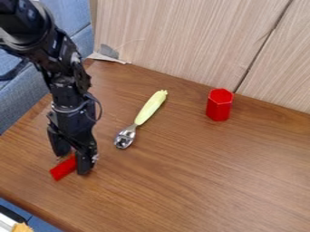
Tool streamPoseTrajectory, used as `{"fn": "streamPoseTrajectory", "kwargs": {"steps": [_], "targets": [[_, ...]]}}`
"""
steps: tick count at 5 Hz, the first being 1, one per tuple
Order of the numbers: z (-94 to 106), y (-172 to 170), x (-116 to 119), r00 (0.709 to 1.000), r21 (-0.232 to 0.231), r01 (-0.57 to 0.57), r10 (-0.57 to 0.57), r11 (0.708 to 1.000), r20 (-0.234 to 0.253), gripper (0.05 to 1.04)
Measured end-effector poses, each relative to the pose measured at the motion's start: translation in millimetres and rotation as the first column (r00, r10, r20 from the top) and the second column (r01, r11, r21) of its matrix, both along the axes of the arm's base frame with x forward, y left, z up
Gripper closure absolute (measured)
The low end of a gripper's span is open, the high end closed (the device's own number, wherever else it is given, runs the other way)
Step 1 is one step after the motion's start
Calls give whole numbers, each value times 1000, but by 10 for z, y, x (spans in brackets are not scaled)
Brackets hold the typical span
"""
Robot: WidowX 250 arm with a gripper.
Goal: Move the red object to the upper right of the table
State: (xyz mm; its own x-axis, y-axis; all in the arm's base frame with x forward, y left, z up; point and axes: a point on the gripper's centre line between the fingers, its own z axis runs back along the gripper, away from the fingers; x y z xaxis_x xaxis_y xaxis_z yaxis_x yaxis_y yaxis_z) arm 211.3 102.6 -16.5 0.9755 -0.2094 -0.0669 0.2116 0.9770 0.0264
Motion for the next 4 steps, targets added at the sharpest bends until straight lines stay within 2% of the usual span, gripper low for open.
{"fn": "streamPoseTrajectory", "kwargs": {"steps": [1,2,3,4], "targets": [[-12,4,0,1000,4,13,-13,1000,9,374],[-17,30,9,999,-13,6,-6,1000,38,667],[-13,30,11,999,-14,4,-3,1000,40,813],[-8,20,15,999,-19,9,-8,1000,52,816]]}}
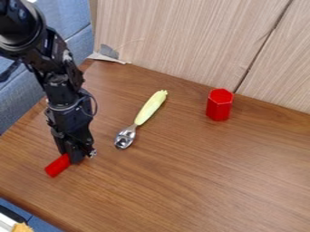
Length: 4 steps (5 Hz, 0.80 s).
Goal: Move the red object to the upper right of the table
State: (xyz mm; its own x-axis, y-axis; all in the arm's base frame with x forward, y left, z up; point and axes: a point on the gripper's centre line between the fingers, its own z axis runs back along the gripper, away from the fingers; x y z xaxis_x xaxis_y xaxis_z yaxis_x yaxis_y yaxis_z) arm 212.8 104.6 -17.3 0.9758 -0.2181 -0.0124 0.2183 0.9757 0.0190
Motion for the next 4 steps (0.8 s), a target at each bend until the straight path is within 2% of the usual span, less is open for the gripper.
{"fn": "streamPoseTrajectory", "kwargs": {"steps": [1,2,3,4], "targets": [[4,-36,19,1000,-2,1,-1,1000,3,816],[96,-241,84,1000,-25,3,-2,1000,26,816],[284,-531,223,996,-71,47,-41,996,78,816],[418,-883,391,990,-138,103,-88,985,111,816]]}}
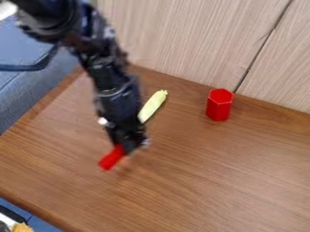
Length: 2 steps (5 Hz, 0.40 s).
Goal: Move the red object to the upper right of the table
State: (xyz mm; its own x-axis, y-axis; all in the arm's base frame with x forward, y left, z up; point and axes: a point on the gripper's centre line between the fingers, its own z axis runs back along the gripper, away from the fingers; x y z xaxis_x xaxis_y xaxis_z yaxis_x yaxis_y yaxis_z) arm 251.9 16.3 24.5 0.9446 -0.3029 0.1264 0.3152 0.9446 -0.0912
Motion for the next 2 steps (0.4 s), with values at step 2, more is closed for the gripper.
{"fn": "streamPoseTrajectory", "kwargs": {"steps": [2], "targets": [[-73,-779,461,991,-76,129,-126,989,44,816]]}}
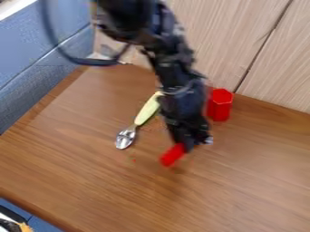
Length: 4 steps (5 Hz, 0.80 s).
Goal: Move the red object to the upper right of the table
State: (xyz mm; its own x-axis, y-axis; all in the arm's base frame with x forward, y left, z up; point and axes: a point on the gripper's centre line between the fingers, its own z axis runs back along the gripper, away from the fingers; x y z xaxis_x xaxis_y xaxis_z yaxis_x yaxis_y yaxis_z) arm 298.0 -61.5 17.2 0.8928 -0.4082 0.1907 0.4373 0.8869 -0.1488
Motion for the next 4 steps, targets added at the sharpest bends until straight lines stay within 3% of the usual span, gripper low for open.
{"fn": "streamPoseTrajectory", "kwargs": {"steps": [1,2,3,4], "targets": [[-123,-278,190,998,-31,64,-64,997,-5,816],[-249,-403,284,994,-28,107,-107,994,-11,816],[-265,-510,347,989,-16,145,-145,989,-1,754],[-266,-499,329,987,-5,159,-159,987,-21,462]]}}
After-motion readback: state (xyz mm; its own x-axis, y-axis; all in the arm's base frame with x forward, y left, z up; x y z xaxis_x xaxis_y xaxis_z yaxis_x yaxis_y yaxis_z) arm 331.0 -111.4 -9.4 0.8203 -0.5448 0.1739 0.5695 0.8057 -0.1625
